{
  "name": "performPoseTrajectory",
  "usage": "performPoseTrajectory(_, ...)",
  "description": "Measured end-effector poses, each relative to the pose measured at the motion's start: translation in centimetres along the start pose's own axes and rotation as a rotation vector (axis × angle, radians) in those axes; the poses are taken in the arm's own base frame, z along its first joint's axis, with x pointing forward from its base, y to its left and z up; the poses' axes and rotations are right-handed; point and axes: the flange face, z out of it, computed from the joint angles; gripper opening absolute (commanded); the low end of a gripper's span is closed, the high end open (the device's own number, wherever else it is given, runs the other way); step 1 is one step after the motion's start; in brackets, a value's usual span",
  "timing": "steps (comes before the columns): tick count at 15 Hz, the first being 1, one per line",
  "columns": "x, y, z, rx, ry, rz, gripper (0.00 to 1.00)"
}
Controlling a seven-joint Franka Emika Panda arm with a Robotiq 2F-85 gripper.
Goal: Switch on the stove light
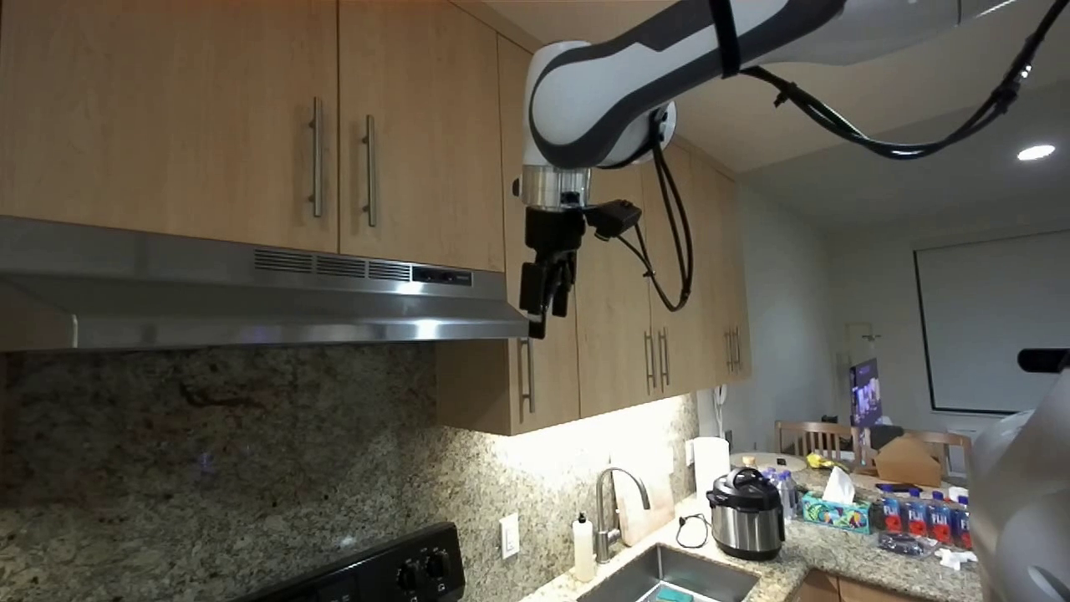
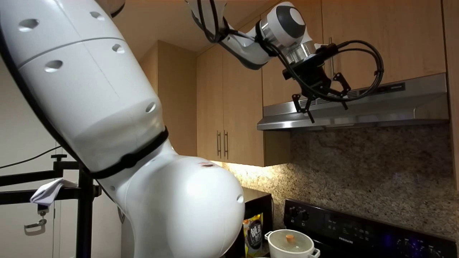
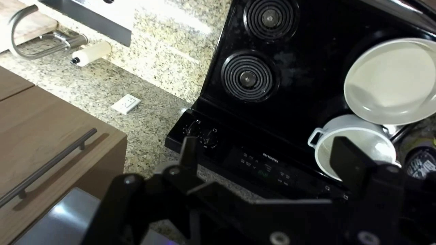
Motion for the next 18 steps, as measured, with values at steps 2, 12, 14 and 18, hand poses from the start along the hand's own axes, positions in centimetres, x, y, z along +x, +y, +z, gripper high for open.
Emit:
performPoseTrajectory(2,1.0,1.1,-0.2,0.026,0.020,0.029,1.00)
performPoseTrajectory(12,4.0,4.1,-2.2,0.027,0.068,0.054,1.00)
performPoseTrajectory(14,4.0,4.1,-2.2,0.027,0.068,0.054,1.00)
performPoseTrajectory(18,4.0,4.1,-2.2,0.027,0.068,0.054,1.00)
